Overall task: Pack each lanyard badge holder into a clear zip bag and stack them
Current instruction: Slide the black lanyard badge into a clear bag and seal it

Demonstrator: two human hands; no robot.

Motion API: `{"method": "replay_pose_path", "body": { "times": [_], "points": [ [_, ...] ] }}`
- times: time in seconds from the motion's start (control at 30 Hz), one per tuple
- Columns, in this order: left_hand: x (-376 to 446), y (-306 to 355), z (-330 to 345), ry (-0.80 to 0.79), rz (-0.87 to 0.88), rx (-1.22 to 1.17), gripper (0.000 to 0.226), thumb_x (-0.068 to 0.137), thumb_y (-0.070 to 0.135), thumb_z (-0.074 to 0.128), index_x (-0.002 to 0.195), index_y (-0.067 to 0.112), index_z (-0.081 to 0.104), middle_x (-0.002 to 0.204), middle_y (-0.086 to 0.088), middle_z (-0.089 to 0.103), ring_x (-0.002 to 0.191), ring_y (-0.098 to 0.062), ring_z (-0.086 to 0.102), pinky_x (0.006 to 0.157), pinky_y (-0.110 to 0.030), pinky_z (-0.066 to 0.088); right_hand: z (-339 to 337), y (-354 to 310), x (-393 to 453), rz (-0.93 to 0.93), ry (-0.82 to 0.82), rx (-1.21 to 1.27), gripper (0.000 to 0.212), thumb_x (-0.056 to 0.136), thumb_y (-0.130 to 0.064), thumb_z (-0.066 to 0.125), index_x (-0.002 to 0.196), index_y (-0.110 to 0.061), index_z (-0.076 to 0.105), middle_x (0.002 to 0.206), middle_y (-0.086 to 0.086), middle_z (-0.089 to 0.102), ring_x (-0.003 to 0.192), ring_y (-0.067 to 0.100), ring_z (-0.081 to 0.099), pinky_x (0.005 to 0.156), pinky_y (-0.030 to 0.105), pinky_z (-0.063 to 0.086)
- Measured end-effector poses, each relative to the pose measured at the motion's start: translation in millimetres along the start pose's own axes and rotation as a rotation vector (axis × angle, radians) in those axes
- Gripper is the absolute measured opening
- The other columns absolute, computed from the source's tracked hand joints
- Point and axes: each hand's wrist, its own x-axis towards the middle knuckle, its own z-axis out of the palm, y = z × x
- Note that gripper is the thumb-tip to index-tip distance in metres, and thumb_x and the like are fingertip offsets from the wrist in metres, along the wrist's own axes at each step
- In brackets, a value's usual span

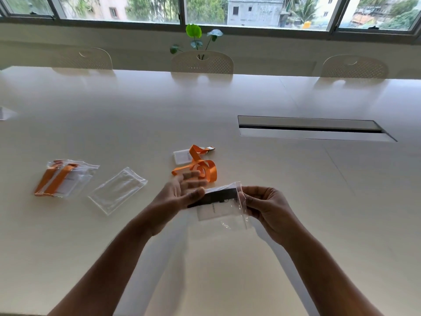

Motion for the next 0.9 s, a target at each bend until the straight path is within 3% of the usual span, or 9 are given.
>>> {"method": "replay_pose_path", "body": {
  "times": [0.07, 0.17, 0.27, 0.3, 0.37, 0.6, 0.7, 0.8, 0.9],
  "points": [
    [6.0, 12.1, -1.5, 0.072, 0.096, 0.146, 0.081, 0.075, 0.055, 0.080, 0.139, 0.015, 0.051, 0.129, 0.003, 0.069, 0.122, -0.010, 0.064, 0.106, -0.033, 0.052, 0.1, 0.5, -2.0, -0.001, -0.015, -0.005, 0.033, 0.076, -0.016, 0.081, 0.105, 0.001, 0.079, 0.105, 0.025, 0.077, 0.085, 0.025, 0.075, 0.071, 0.028, 0.062],
    [12.8, 28.0, 4.8, -0.025, 0.108, 0.334, 0.060, 0.083, 0.043, 0.073, 0.131, 0.012, 0.061, 0.122, -0.002, 0.073, 0.115, -0.010, 0.068, 0.102, -0.032, 0.054, 3.7, 1.0, -4.0, -0.006, -0.031, -0.046, 0.028, 0.077, -0.016, 0.080, 0.102, -0.003, 0.080, 0.102, 0.023, 0.077, 0.085, 0.025, 0.075, 0.073, 0.029, 0.062],
    [17.6, 32.5, 18.4, -0.206, 0.037, 0.467, 0.037, 0.088, 0.041, 0.072, 0.114, 0.015, 0.073, 0.101, 0.004, 0.077, 0.094, -0.010, 0.073, 0.082, -0.024, 0.059, 10.1, 0.5, -4.2, -0.021, -0.046, -0.080, 0.033, 0.072, -0.022, 0.084, 0.100, -0.006, 0.081, 0.100, 0.022, 0.078, 0.084, 0.025, 0.075, 0.073, 0.029, 0.062],
    [19.0, 31.7, 21.9, -0.233, 0.028, 0.478, 0.025, 0.090, 0.038, 0.073, 0.104, 0.018, 0.075, 0.090, 0.007, 0.075, 0.082, -0.007, 0.071, 0.071, -0.022, 0.056, 11.8, -0.2, -4.3, -0.029, -0.046, -0.088, 0.032, 0.071, -0.022, 0.085, 0.099, -0.007, 0.081, 0.098, 0.021, 0.078, 0.083, 0.024, 0.075, 0.071, 0.029, 0.061],
    [20.8, 28.4, 25.3, -0.221, 0.014, 0.446, 0.011, 0.090, 0.033, 0.074, 0.092, 0.023, 0.073, 0.077, 0.010, 0.072, 0.072, -0.005, 0.068, 0.063, -0.018, 0.051, 14.2, -2.1, -4.5, -0.051, -0.036, -0.120, 0.027, 0.072, -0.022, 0.086, 0.095, -0.008, 0.081, 0.093, 0.019, 0.078, 0.079, 0.024, 0.076, 0.068, 0.028, 0.060],
    [21.3, 13.5, 28.5, -0.165, -0.069, 0.190, 0.028, 0.089, 0.030, 0.074, 0.104, 0.006, 0.071, 0.090, -0.005, 0.073, 0.083, -0.016, 0.070, 0.073, -0.026, 0.056, 13.8, -4.5, -3.4, -0.159, 0.130, -0.237, 0.033, 0.069, -0.032, 0.091, 0.083, -0.008, 0.074, 0.068, 0.005, 0.070, 0.058, 0.010, 0.059, 0.053, 0.020, 0.048],
    [20.1, 5.1, 28.2, -0.061, -0.083, 0.025, 0.044, 0.087, 0.030, 0.071, 0.113, -0.005, 0.065, 0.093, -0.010, 0.071, 0.085, -0.018, 0.067, 0.073, -0.026, 0.057, 8.5, -6.4, -5.9, -0.140, 0.200, -0.190, 0.035, 0.077, -0.042, 0.080, 0.090, -0.010, 0.075, 0.080, 0.007, 0.076, 0.070, 0.013, 0.069, 0.061, 0.025, 0.056],
    [18.1, -1.4, 25.8, 0.016, -0.134, -0.075, 0.038, 0.091, 0.032, 0.064, 0.117, 0.004, 0.065, 0.098, -0.008, 0.072, 0.088, -0.018, 0.068, 0.074, -0.032, 0.059, 2.9, -3.9, -12.3, -0.092, 0.205, -0.146, 0.042, 0.079, -0.047, 0.076, 0.096, -0.008, 0.078, 0.092, 0.013, 0.079, 0.081, 0.020, 0.074, 0.069, 0.029, 0.062],
    [15.1, -4.7, 26.4, 0.039, -0.146, -0.145, 0.035, 0.090, 0.032, 0.063, 0.115, 0.008, 0.065, 0.089, -0.002, 0.072, 0.080, -0.011, 0.069, 0.068, -0.029, 0.057, 4.1, 4.0, -19.1, -0.081, 0.138, -0.196, 0.041, 0.081, -0.044, 0.077, 0.097, -0.006, 0.079, 0.095, 0.016, 0.078, 0.085, 0.023, 0.075, 0.072, 0.030, 0.062]
  ]
}}
